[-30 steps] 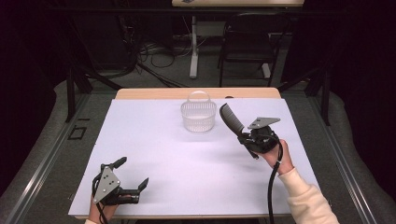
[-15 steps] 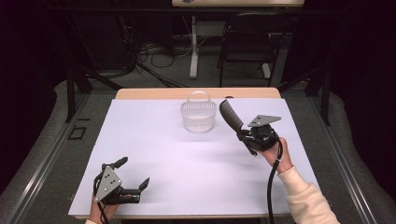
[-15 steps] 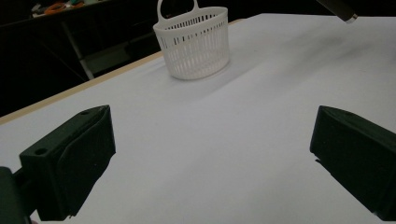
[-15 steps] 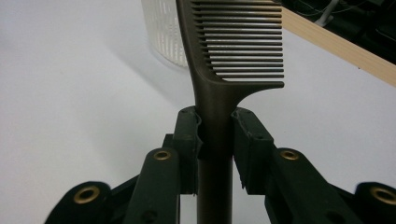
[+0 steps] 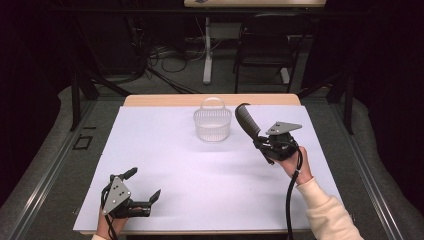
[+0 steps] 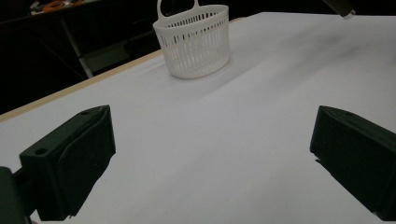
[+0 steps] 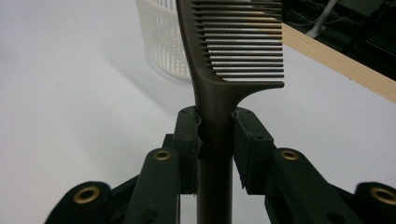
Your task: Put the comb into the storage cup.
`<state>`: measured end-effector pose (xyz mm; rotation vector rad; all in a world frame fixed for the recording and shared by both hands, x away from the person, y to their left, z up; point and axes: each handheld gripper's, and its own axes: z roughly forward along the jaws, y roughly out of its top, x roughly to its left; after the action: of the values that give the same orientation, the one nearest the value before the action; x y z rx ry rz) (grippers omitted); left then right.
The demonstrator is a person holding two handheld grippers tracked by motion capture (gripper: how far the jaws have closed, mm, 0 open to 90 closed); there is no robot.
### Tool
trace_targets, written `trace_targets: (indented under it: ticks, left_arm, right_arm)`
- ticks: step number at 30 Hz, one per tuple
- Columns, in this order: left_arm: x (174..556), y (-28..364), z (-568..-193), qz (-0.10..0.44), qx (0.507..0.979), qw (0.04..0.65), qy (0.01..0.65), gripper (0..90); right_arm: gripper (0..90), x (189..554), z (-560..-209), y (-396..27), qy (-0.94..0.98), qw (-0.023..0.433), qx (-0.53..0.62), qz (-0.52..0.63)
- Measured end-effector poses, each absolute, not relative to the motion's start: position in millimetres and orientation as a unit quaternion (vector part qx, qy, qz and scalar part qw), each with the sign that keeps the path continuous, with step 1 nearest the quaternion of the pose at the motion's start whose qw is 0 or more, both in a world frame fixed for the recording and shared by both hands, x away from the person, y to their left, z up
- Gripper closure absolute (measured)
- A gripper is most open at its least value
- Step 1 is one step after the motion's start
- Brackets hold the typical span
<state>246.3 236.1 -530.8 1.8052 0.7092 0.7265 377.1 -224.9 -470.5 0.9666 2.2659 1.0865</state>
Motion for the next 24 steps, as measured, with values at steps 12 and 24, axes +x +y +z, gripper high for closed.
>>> trace_targets:
  ticks: [12, 24]
  left_arm:
    - [244.1, 239.3, -530.0, 0.306, 0.746, 0.512, 0.296, 0.0]
    - [244.7, 239.1, -529.9, 0.306, 0.745, 0.514, 0.297, 0.0]
  right_arm:
    - [72.8, 383.4, -464.4, -213.8, 0.819, 0.229, 0.34, 0.401]
    - [72.8, 384.4, -454.7, -206.3, 0.816, 0.239, 0.331, 0.409]
